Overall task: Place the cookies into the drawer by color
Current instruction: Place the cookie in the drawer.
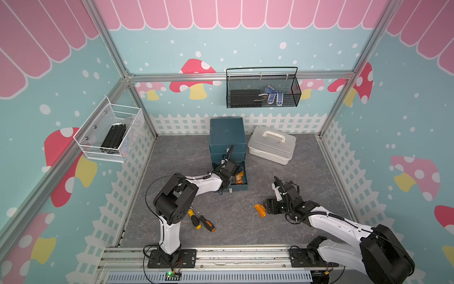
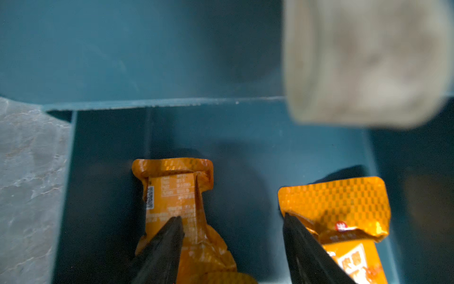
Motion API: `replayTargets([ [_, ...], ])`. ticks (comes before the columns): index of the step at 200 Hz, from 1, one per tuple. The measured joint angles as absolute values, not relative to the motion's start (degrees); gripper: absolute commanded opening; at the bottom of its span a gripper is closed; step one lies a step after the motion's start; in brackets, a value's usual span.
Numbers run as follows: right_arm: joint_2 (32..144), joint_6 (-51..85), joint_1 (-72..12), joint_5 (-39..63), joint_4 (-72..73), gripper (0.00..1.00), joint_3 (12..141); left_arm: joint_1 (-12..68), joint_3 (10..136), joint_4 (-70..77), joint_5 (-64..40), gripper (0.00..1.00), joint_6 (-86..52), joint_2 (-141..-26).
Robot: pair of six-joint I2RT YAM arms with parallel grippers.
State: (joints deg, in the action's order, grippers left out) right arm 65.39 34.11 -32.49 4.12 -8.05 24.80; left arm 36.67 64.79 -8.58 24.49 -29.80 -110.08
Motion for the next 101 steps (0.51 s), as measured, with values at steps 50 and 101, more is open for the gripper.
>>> replayTargets([
  [50,66.43,33.41,-34.72,3.6,-7.62,0.77,24.82,38.04,60.12,-8.64,24.21,0.73,-29.76,-102.78],
  [101,71.26,32.58,-38.46,1.5,-7.77,0.79,26.65,41.91,56.64,-8.29,25.15,0.73,-29.78,-92.03],
])
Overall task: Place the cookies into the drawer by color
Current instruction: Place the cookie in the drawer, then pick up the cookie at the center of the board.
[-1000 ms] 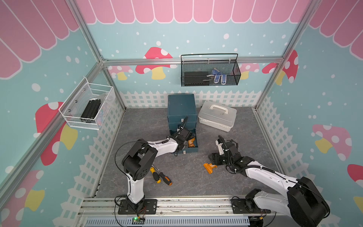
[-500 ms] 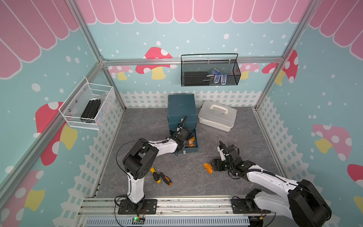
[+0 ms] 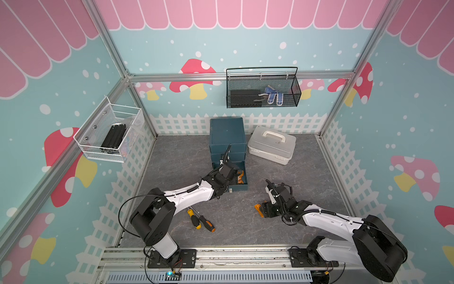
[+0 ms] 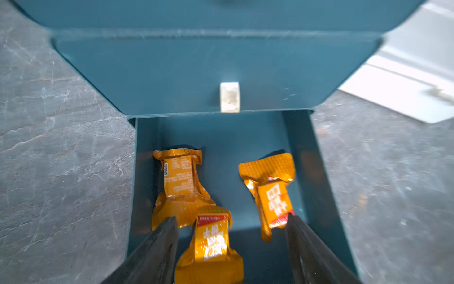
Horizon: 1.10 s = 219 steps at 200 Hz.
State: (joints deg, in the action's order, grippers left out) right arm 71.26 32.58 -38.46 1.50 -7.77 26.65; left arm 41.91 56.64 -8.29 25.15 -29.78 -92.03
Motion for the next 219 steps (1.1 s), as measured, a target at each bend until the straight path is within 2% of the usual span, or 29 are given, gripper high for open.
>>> replayTargets([
  [94,78.52,31.73,-44.23,-4.12,-9.17,0.8,31.99,46.0,48.31,-9.52,26.41,0.73,-30.04,-80.18],
  [138,81.87,32.34,-45.87,-8.67,-14.04,0.75,35.62,46.11,45.08,-9.56,26.39,0.73,-30.65,-77.21],
  [179,81.52,33.91,-46.19,-9.87,-17.67,0.83,36.47,46.22,43.09,-9.43,26.35,0.73,-30.72,-75.46],
  [219,73.03,38.24,-46.19,-8.97,-23.29,0.9,36.27,46.22,42.74,-8.4,25.65,0.73,-30.7,-75.42],
])
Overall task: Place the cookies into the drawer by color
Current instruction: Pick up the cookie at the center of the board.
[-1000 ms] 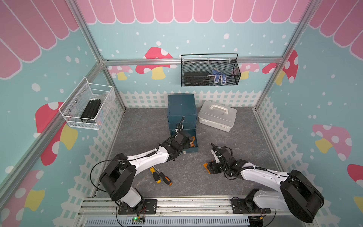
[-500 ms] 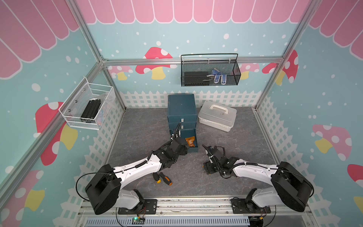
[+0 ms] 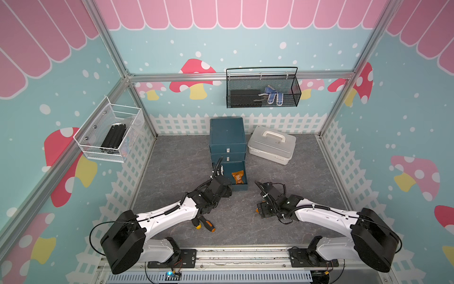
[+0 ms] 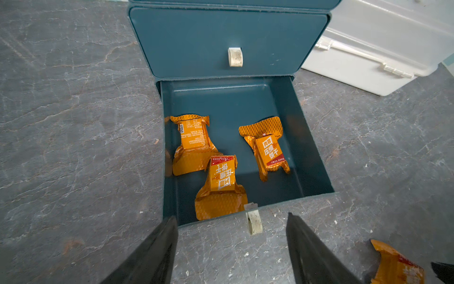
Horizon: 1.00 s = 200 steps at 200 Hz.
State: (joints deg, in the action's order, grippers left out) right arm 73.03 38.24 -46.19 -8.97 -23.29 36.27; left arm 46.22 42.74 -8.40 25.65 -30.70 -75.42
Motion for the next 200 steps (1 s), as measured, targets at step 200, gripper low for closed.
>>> replayTargets([
  [200,88.38,42.22,-46.02,-8.08,-18.68,0.72,43.64,46.26,36.01,-5.28,23.83,0.73,-30.68,-71.44],
])
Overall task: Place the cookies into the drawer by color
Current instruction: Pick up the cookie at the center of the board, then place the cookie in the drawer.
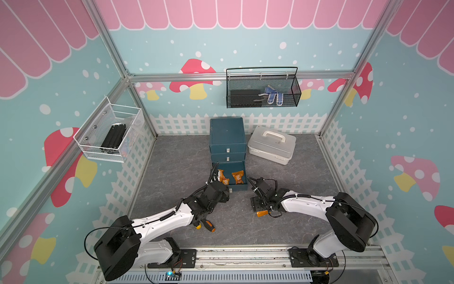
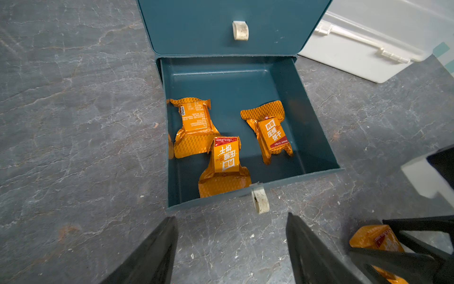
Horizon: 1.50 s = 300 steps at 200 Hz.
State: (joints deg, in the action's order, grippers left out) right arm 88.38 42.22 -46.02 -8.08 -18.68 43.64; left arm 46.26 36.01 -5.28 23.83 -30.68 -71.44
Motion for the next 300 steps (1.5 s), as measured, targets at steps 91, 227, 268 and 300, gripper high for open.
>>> replayTargets([
  [91,89.82,40.47,-46.61,-10.94,-21.15,0.39,45.01,46.26,36.01,-5.3,24.1,0.72,-30.79,-71.55],
  [227,89.38,36.25,-46.61,-10.52,-29.61,0.37,68.27,32.34,31.27,3.55,5.15,0.72,-31.33,-64.23],
  [268,101.47,36.07,-46.59,-10.85,-29.12,0.37,80.34,29.06,30.87,4.89,3.49,0.72,-30.65,-64.82],
  [300,110.43,36.29,-46.59,-11.79,-29.17,0.37,87.31,27.31,29.54,7.4,1.65,0.72,-30.65,-65.91],
])
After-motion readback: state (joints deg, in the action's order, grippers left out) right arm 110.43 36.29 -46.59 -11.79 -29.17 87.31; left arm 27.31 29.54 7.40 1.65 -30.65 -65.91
